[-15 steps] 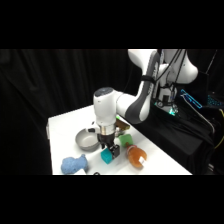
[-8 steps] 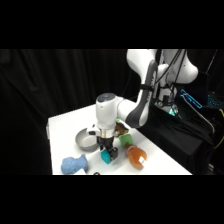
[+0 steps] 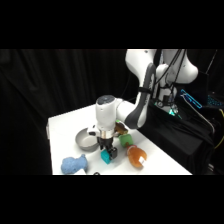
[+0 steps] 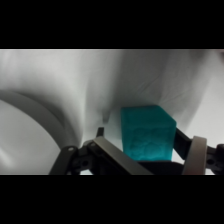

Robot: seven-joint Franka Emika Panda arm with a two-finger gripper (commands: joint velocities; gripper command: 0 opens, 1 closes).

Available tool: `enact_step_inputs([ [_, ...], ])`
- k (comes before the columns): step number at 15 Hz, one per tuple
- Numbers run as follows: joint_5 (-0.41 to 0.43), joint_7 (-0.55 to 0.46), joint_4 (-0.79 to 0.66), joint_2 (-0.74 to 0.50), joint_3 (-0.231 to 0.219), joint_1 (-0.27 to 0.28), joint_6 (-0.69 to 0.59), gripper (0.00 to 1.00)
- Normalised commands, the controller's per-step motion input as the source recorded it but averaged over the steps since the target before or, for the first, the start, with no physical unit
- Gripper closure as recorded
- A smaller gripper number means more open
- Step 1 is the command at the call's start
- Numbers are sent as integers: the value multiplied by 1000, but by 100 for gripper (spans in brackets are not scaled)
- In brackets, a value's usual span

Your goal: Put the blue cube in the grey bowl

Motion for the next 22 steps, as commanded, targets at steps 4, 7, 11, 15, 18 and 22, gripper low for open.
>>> enact_step_inputs([
  [4, -68, 96, 95, 78, -52, 58, 123, 0],
  [7, -44, 79, 93, 75, -34, 35, 123, 34],
  [11, -44, 80, 68, 35, -41, 36, 99, 67],
  [15, -25, 122, 13, -161, -53, 56, -160, 74],
  [18, 19, 100, -17, -357, -3, 36, -404, 76],
  [22, 45, 60, 59, -347, 35, 1, -470, 76],
])
